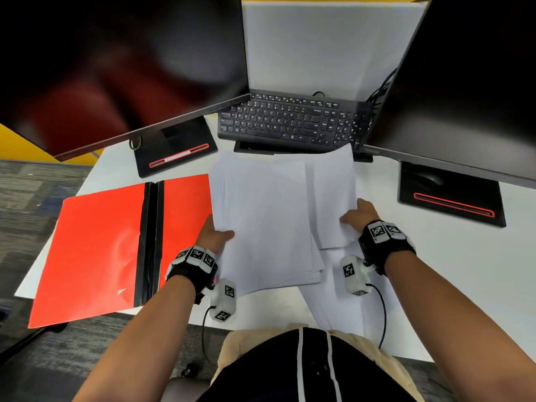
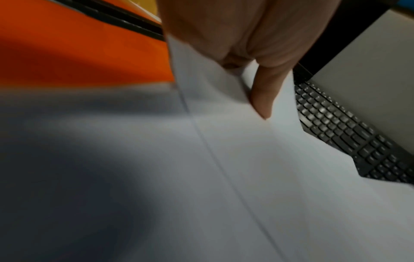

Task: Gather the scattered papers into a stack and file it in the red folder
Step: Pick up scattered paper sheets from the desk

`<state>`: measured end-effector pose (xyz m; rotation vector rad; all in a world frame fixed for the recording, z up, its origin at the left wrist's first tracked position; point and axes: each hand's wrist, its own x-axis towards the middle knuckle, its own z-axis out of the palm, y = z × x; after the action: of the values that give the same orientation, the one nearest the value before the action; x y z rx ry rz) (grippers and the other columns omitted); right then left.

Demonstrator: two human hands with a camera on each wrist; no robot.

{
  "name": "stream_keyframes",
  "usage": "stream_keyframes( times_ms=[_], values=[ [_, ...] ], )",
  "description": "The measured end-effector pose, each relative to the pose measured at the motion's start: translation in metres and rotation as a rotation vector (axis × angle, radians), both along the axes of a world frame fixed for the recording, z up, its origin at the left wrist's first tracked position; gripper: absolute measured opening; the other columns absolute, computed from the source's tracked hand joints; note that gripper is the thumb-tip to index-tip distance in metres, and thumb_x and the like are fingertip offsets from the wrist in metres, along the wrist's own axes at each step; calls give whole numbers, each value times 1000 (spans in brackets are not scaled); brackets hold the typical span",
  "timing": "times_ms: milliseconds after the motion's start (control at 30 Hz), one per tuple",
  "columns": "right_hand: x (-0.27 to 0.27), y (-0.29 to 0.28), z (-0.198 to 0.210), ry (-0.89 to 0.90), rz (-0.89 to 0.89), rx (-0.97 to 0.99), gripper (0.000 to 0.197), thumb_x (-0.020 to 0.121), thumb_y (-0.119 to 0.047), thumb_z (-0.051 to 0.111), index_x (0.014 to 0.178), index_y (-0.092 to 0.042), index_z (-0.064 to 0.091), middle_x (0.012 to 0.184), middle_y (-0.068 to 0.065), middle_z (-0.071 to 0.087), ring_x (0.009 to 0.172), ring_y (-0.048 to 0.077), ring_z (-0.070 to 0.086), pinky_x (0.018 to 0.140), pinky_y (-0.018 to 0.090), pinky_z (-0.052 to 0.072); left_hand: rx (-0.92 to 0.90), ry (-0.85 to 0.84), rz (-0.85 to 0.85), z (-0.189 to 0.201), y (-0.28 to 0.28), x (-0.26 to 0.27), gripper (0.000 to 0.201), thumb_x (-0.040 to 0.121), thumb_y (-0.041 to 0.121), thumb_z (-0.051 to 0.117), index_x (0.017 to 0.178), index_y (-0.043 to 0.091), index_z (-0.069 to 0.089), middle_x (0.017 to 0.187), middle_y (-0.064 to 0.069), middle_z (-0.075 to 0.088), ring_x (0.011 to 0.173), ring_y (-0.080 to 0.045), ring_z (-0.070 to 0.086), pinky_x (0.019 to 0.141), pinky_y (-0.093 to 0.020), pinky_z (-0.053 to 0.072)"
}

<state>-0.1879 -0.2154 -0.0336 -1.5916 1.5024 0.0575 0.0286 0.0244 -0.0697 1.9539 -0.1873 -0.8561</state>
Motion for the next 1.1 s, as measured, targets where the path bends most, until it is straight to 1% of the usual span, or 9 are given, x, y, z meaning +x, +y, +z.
stream_keyframes(
  times_ms=[167, 300, 433, 500, 567, 667, 800, 900, 1100],
  values=[
    [-15, -18, 15, 114, 90, -131, 38, 85, -1, 58, 122, 9, 51, 129, 26, 54, 117, 38, 54, 88, 33, 43, -138, 74, 45, 15, 8, 6, 60, 83, -13, 57, 138, 9, 44, 132, -13, 57, 117, -32, 56, 101, -51, 43],
    [-46, -34, 28, 332, 174, -137, 38, 86, -1, 55, 123, 8, 52, 130, 26, 53, 119, 38, 53, 91, 35, 44, -196, 123, 93, 24, 15, 16, 56, 85, -18, 50, 136, 4, 44, 123, -15, 57, 104, -30, 57, 91, -42, 44],
    [-72, -26, 22, 505, 251, -132, 13, 80, -5, 60, 90, 0, 54, 125, 23, 56, 112, 37, 57, 79, 31, 42, -144, 100, 120, 16, 21, 23, 58, 83, -19, 52, 136, 3, 44, 128, -18, 57, 108, -33, 58, 94, -44, 46],
    [-76, -20, 14, 543, 237, -134, 41, 79, -16, 67, 113, 0, 52, 132, 22, 49, 121, 38, 51, 92, 37, 46, -117, 110, 127, 12, 23, 23, 59, 82, -17, 55, 137, 4, 45, 131, -21, 57, 114, -37, 59, 99, -50, 45],
    [-77, -10, 11, 578, 214, -136, 87, 73, -35, 76, 139, -2, 31, 144, 21, 33, 133, 39, 38, 107, 45, 39, -104, 113, 137, 12, 23, 20, 58, 83, -17, 55, 136, 3, 44, 131, -16, 57, 115, -33, 58, 97, -45, 45],
    [-76, -3, 9, 519, 226, -86, 110, 70, -42, 80, 146, 2, 15, 150, 19, 28, 140, 34, 30, 113, 42, 32, -79, 112, 145, 10, 22, 18, 58, 84, -16, 54, 137, 3, 43, 129, -10, 56, 114, -29, 55, 94, -37, 42],
    [-79, -5, 7, 444, 170, -40, 93, 69, -38, 82, 137, 4, 36, 140, 20, 45, 129, 34, 45, 101, 37, 40, -61, 126, 173, 3, 20, 21, 61, 83, -18, 55, 138, 5, 42, 136, -18, 54, 123, -36, 53, 100, -43, 41],
    [-83, -9, 1, 345, 108, 22, 80, 64, -35, 85, 126, 3, 51, 118, 19, 59, 108, 35, 58, 86, 35, 46, -77, 139, 167, -2, 22, 25, 66, 80, -18, 56, 139, 7, 42, 136, -18, 54, 124, -37, 52, 106, -52, 39],
    [-84, -8, 1, 129, 6, 107, 55, 67, -22, 81, 112, 2, 62, 109, 20, 65, 98, 36, 63, 85, 39, 51, -14, 89, 131, -1, 23, 25, 63, 82, -13, 59, 138, 6, 40, 136, -14, 54, 124, -33, 52, 107, -49, 39]
  ],
)
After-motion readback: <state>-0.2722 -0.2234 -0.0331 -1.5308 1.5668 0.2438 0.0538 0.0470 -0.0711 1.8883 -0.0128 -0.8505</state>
